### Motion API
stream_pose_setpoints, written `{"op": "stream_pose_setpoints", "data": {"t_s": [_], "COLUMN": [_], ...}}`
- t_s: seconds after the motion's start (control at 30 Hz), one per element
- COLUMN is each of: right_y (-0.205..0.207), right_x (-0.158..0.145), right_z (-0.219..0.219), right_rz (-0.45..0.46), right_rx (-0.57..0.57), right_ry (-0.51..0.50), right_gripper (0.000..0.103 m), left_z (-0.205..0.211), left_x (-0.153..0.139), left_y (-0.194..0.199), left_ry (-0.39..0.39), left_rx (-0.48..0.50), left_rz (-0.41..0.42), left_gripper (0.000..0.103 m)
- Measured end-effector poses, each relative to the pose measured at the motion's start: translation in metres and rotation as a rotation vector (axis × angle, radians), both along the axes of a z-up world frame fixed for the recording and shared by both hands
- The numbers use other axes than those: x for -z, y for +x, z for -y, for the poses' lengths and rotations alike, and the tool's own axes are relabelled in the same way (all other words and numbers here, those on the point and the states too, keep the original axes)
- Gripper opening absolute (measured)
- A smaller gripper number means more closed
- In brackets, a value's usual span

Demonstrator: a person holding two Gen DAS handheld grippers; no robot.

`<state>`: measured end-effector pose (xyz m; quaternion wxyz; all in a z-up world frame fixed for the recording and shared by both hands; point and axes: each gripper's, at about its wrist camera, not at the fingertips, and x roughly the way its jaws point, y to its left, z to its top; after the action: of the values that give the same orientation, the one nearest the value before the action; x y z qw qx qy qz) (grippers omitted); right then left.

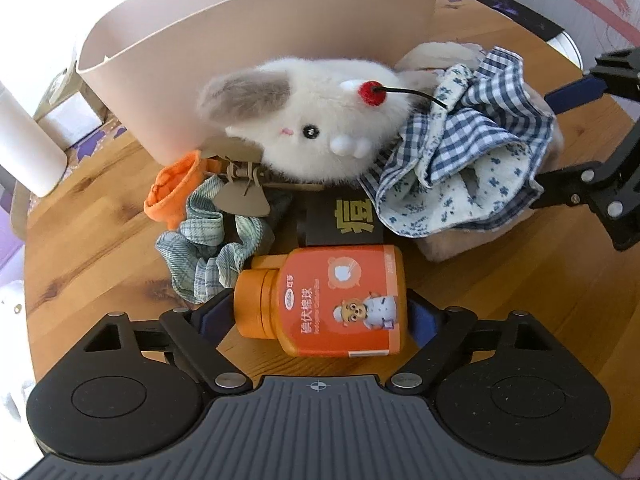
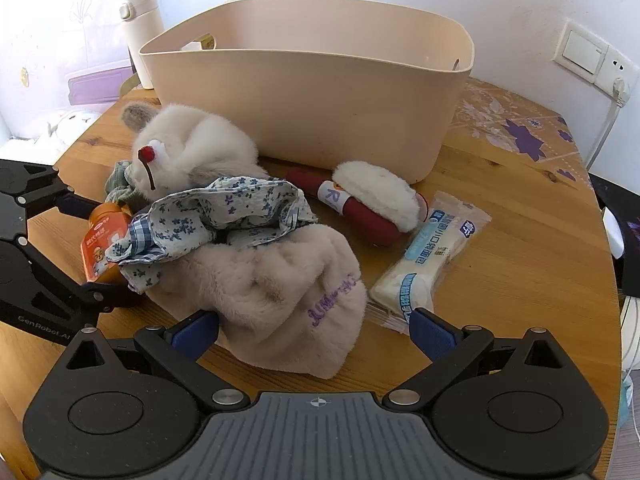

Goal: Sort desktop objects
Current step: 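Close the left tool on the orange bottle while the right tool grasps the beige fleece cloth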

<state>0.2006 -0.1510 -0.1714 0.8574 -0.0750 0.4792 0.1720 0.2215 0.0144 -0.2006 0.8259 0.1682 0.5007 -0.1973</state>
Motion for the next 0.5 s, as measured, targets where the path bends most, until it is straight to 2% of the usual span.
{"op": "stream_pose_setpoints", "data": {"t_s": [0.17, 0.23, 0.3, 0.37, 0.4, 0.43, 0.5], "right_y": [0.0031, 0.0033, 0.0036, 0.0032, 0.0036, 0.0031, 0.0028], "right_x": [0.0018, 0.0021, 0.0027, 0.0039, 0.0048, 0.0056, 0.0069], "right_z": [-0.0006, -0.0020, -0.0033, -0.0043, -0.0044, -0.0054, -0.0059], "right_rz": [0.002, 0.002, 0.002, -0.007, -0.017, -0.026, -0.042], "right_rx": [0.014, 0.011, 0.008, 0.006, 0.003, 0.001, -0.001], "right_ry": [0.012, 0.021, 0.030, 0.044, 0.056, 0.064, 0.074], "right_gripper": [0.101, 0.092, 0.089, 0.080, 0.069, 0.054, 0.044], "left_z": [-0.0054, -0.0077, -0.0076, -0.0073, -0.0073, -0.0075, -0.0074], "left_x": [0.0022, 0.0021, 0.0018, 0.0017, 0.0017, 0.0018, 0.0017], "left_y": [0.0073, 0.0082, 0.0066, 0.0059, 0.0059, 0.0056, 0.0039], "left_ry": [-0.029, -0.050, -0.051, -0.053, -0.053, -0.052, -0.052], "left_rx": [-0.024, -0.029, -0.034, -0.045, -0.047, -0.052, -0.054], "left_rz": [-0.031, -0.041, -0.042, -0.043, -0.045, -0.046, -0.048], "left_gripper": [0.086, 0.082, 0.082, 0.082, 0.082, 0.082, 0.082]}}
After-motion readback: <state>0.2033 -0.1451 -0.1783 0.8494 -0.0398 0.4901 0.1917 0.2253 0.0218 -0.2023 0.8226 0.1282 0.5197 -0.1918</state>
